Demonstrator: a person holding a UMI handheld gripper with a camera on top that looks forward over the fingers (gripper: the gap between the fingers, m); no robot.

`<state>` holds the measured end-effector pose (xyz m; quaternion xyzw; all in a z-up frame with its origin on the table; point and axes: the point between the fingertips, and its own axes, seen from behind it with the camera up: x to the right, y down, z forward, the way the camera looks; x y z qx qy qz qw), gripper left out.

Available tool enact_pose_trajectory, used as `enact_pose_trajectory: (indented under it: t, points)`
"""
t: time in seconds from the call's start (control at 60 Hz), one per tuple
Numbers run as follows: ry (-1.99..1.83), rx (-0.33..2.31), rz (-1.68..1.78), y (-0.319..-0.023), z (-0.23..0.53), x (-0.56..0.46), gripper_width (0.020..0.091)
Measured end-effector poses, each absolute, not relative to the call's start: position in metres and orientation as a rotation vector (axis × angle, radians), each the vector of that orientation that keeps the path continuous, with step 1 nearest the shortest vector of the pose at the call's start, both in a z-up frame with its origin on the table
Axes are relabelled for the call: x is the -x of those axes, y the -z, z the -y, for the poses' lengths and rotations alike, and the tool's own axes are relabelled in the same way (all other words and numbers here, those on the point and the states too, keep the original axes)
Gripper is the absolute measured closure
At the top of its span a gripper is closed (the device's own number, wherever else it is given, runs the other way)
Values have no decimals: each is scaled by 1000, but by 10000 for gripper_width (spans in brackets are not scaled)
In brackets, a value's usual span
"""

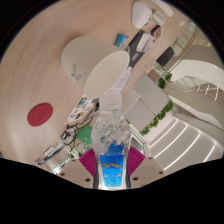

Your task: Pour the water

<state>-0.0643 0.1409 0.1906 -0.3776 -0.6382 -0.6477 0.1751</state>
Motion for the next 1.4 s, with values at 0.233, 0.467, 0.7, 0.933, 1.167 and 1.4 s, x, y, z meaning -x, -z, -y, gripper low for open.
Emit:
enact_pose_trajectory:
  t: [0.233, 0.467, 0.7, 0.933, 1.167, 1.4]
  points:
    - [1728, 1163, 1808, -174, -145, 80, 747]
    - [887, 1608, 690, -267, -161, 100, 746]
    - [150, 1695, 56, -232, -164, 52, 745]
    - [4, 1813, 69, -119, -157, 19, 748]
    - [-73, 1815, 69, -76, -143, 15, 739]
    - [-83, 1863, 101, -75, -141, 16, 611]
